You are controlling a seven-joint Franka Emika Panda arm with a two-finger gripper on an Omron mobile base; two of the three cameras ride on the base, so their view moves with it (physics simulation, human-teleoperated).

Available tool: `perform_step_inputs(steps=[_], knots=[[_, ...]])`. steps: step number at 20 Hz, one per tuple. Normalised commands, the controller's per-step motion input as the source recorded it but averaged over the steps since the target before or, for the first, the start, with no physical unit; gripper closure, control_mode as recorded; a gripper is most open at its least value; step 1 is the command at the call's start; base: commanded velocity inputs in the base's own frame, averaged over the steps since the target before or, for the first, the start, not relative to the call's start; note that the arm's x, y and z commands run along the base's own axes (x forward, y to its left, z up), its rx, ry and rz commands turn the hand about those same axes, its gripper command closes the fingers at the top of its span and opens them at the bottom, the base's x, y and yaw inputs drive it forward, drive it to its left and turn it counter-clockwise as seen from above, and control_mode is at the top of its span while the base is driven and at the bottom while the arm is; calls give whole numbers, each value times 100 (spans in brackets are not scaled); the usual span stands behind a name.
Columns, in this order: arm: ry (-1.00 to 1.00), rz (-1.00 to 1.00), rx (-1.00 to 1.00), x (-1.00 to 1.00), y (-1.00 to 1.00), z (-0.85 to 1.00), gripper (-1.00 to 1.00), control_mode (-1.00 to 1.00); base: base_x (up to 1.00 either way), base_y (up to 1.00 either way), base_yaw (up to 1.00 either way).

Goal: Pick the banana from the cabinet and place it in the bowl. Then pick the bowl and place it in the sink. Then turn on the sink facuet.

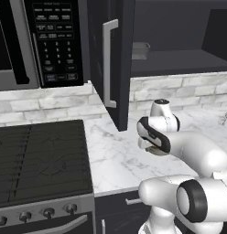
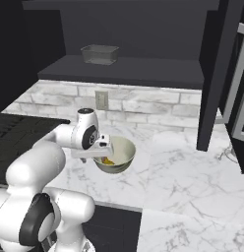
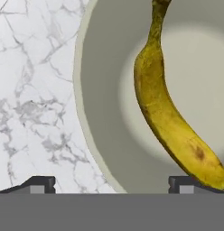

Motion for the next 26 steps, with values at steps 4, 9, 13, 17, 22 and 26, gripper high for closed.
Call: perform_step_inputs(steps=[4, 9, 13, 17, 22, 26], knots=[[0, 0, 0, 2, -9, -4, -100, -100, 0, 0, 0], [1, 0, 0, 11, -14, -12, -100, -100, 0, 0, 0], [1, 0, 0, 4, -7, -14, -100, -100, 0, 0, 0], [1, 0, 0, 2, -8, -18, -100, -100, 0, 0, 0], [0, 0, 0, -5, -4, -5, 100, -100, 0, 0, 0], [0, 0, 0, -4, 0, 0, 100, -100, 0, 0, 0]])
